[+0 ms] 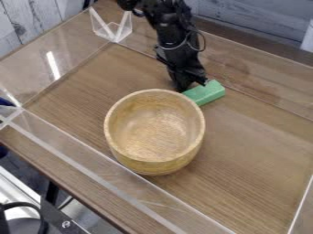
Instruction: Remove the green block from inside the brown bowl and put it on the table
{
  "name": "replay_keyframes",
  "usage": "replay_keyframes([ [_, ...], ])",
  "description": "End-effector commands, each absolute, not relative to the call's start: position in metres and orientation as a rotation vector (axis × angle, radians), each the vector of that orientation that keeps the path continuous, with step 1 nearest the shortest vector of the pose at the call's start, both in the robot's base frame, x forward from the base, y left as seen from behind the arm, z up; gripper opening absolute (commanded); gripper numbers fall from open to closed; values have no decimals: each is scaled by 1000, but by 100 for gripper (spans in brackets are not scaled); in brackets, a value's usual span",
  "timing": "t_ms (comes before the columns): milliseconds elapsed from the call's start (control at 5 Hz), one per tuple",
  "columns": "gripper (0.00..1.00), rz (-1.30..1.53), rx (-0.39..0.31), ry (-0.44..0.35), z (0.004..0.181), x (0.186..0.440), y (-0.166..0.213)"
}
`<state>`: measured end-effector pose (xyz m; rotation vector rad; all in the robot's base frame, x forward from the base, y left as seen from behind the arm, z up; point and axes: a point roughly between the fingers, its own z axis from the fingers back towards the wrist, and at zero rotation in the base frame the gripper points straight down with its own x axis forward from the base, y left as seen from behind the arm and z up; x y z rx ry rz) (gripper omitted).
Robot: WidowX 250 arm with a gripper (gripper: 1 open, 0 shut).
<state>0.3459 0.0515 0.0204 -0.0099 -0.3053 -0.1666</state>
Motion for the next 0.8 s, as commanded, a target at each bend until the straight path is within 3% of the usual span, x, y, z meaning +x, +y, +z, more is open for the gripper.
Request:
replay_keyframes([
  [0,0,-150,0,-347,31,344,50],
  [600,0,-124,58,-351,31,353,47],
])
